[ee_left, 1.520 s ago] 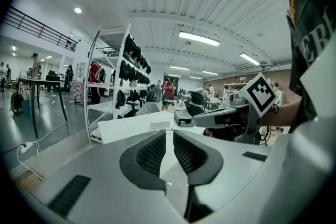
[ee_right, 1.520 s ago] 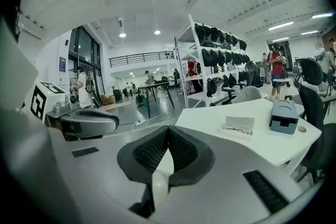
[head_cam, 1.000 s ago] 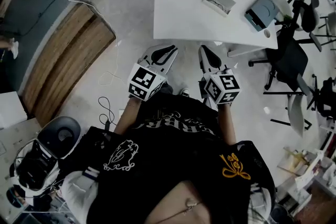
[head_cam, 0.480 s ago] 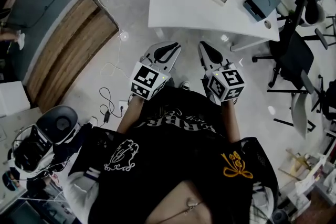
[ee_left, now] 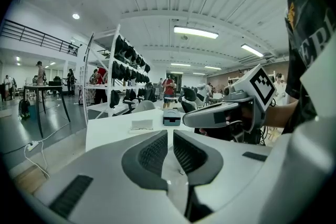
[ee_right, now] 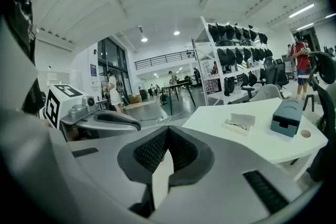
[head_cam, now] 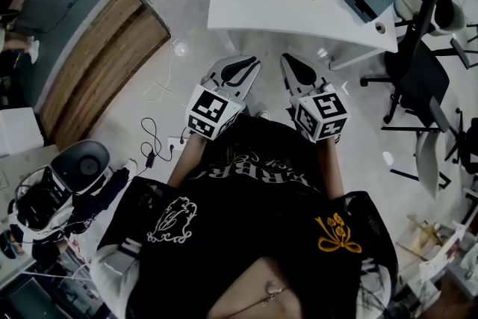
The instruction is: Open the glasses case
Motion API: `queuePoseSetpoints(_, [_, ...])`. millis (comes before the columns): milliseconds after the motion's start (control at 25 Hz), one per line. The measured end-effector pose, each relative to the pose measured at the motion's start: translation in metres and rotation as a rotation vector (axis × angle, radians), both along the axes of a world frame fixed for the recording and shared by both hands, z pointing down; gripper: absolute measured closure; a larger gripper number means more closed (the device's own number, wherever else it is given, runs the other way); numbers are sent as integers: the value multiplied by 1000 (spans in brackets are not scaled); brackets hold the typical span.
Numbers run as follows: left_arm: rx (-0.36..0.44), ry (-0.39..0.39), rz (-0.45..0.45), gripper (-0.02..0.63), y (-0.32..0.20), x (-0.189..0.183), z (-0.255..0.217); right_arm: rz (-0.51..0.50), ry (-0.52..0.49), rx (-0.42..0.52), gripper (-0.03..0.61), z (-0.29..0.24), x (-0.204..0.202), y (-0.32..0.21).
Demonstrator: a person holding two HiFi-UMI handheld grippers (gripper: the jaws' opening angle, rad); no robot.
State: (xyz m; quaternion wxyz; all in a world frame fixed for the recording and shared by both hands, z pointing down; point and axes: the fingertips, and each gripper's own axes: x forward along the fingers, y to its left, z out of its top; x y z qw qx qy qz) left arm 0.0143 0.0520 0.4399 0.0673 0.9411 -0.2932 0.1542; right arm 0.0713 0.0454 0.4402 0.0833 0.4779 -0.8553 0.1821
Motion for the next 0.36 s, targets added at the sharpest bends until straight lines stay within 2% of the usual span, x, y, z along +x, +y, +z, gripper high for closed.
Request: queuePoseSetpoints(360, [18,0,5,568,7,5,7,-14,11,14,565,6,-2,6])
